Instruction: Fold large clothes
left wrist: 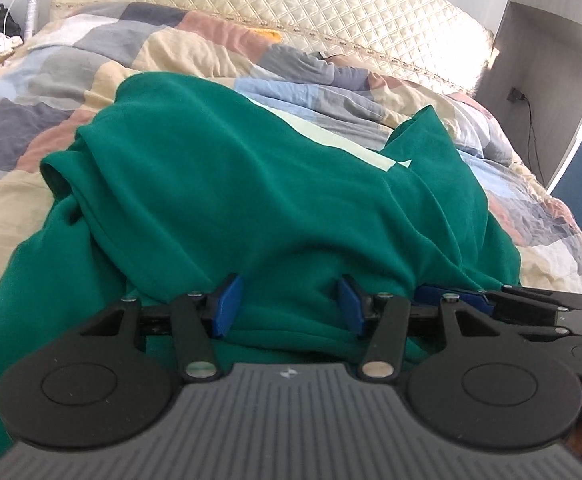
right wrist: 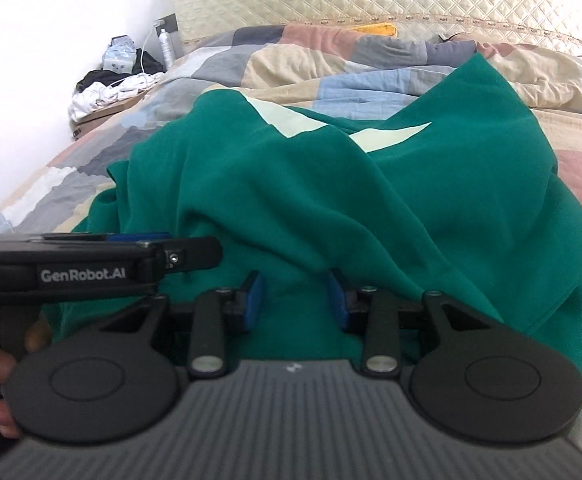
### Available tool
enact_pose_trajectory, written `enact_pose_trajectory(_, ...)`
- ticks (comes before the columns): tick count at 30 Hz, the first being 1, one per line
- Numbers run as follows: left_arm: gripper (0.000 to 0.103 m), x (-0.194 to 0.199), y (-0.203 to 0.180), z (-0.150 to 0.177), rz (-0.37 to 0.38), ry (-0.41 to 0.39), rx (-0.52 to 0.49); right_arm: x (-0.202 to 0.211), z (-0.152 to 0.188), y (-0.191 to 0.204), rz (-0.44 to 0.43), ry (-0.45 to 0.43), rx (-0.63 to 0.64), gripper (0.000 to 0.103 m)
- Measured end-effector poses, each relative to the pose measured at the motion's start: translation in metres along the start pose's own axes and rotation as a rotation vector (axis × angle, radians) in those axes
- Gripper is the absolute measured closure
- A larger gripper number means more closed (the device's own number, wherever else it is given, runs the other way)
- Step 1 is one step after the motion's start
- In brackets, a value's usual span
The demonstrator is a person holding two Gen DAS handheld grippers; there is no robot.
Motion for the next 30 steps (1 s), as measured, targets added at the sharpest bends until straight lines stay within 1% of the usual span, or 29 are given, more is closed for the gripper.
enact_pose_trajectory(3,0.044,0.017,-0.003,-0.001,-0.009,-0.018,0.001,0.011,0.000,0.002,0.005,0.002,-0.021,0.066)
enact_pose_trajectory(6,0.044,0.040,-0.002,-0.002,-0.022,-0.030,0.022,0.036,0.000,0.002,0.004,-0.011,-0.065,0.066)
enact_pose_trajectory(9,0.044,0.071,0.005,0.002,-0.051,-0.039,0.045,0.064,0.002,-0.003,0.015,-0.019,-0.094,0.064)
enact_pose_trajectory(13,0.044,0.112,0.021,0.008,-0.100,-0.029,0.084,0.098,0.010,-0.013,0.060,-0.015,-0.145,0.064)
enact_pose_trajectory(15,0.044,0.133,0.033,0.011,-0.118,-0.031,0.127,0.113,0.020,-0.018,0.101,0.007,-0.164,0.063)
enact_pose_trajectory(16,0.044,0.142,0.037,0.014,-0.114,-0.033,0.162,0.120,0.026,-0.020,0.125,0.024,-0.172,0.061)
enact_pose_trajectory(18,0.044,0.157,0.045,0.022,-0.096,-0.022,0.230,0.132,0.034,-0.020,0.143,0.036,-0.186,0.061)
enact_pose_trajectory(20,0.044,0.167,0.052,0.031,-0.111,-0.002,0.262,0.143,0.041,-0.022,0.153,0.040,-0.206,0.061)
enact_pose_trajectory(21,0.044,0.172,0.057,0.035,-0.131,0.007,0.267,0.146,0.043,-0.023,0.161,0.042,-0.219,0.061)
enact_pose_trajectory(24,0.043,0.184,0.074,0.043,-0.196,0.028,0.286,0.154,0.054,-0.032,0.169,0.055,-0.303,0.060)
enact_pose_trajectory(28,0.043,0.198,0.108,0.047,-0.249,0.046,0.415,0.159,0.068,-0.047,0.125,0.063,-0.466,0.059)
enact_pose_trajectory(29,0.041,0.200,0.116,0.047,-0.266,0.045,0.438,0.159,0.071,-0.051,0.125,0.068,-0.504,0.058)
enact_pose_trajectory(30,0.040,0.202,0.125,0.048,-0.293,0.044,0.465,0.158,0.074,-0.055,0.131,0.075,-0.534,0.046)
Point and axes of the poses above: each gripper's, at about its wrist camera, not at the fingertips, and x roughly against the way its jaws point, y to its left, z to its underside, the point moved 9 cm from there along -x, roughly the way its jaws point, and after that the axes turned 4 degrees about x, right-handed, at the moved point
